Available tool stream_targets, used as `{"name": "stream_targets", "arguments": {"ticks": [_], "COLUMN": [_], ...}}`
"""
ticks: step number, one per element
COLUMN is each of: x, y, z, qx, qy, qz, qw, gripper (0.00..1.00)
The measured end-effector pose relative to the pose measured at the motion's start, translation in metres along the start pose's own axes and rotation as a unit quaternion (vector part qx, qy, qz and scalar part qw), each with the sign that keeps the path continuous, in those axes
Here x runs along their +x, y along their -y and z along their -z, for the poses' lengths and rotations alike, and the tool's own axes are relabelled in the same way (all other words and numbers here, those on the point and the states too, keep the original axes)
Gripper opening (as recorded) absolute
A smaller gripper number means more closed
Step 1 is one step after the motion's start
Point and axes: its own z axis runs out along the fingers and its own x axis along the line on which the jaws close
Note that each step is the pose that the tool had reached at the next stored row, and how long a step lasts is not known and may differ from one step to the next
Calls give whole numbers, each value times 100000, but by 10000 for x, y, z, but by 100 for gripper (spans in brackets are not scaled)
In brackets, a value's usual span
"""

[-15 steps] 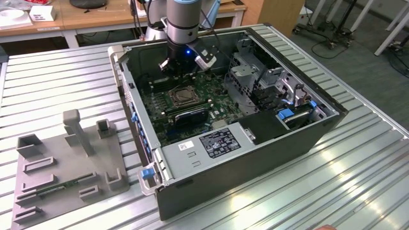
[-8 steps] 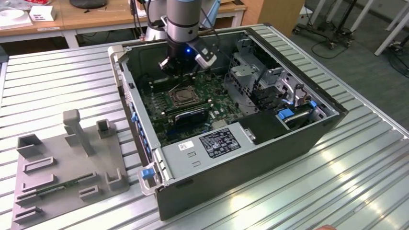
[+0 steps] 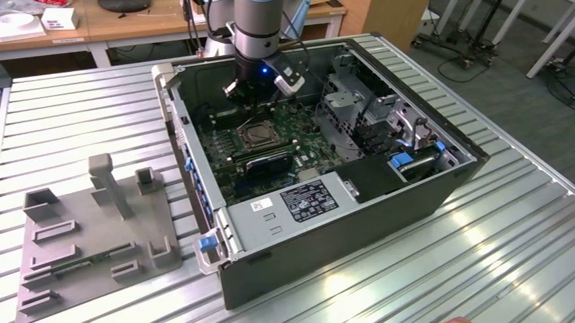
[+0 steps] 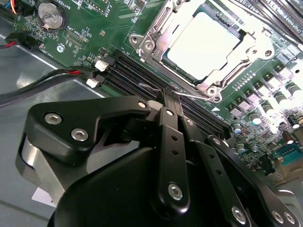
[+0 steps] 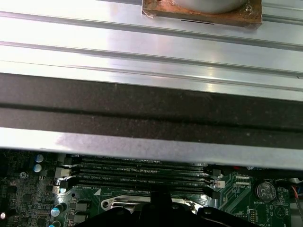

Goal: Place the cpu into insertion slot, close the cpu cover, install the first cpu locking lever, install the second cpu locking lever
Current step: 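Install the first cpu locking lever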

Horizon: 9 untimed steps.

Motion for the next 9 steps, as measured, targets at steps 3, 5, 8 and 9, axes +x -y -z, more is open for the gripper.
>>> {"name": "stream_targets", "arguments": {"ticks": [3, 5, 8, 9], "x": [-1, -1, -2, -3], "y": [-2, -4, -7, -8], "z": [11, 19, 38, 42], "qx": [1, -4, 1, -5], "qy": [4, 4, 1, 4], "qz": [0, -1, -2, 2], "qw": [100000, 100000, 100000, 100000], "gripper": [11, 11, 11, 11]}}
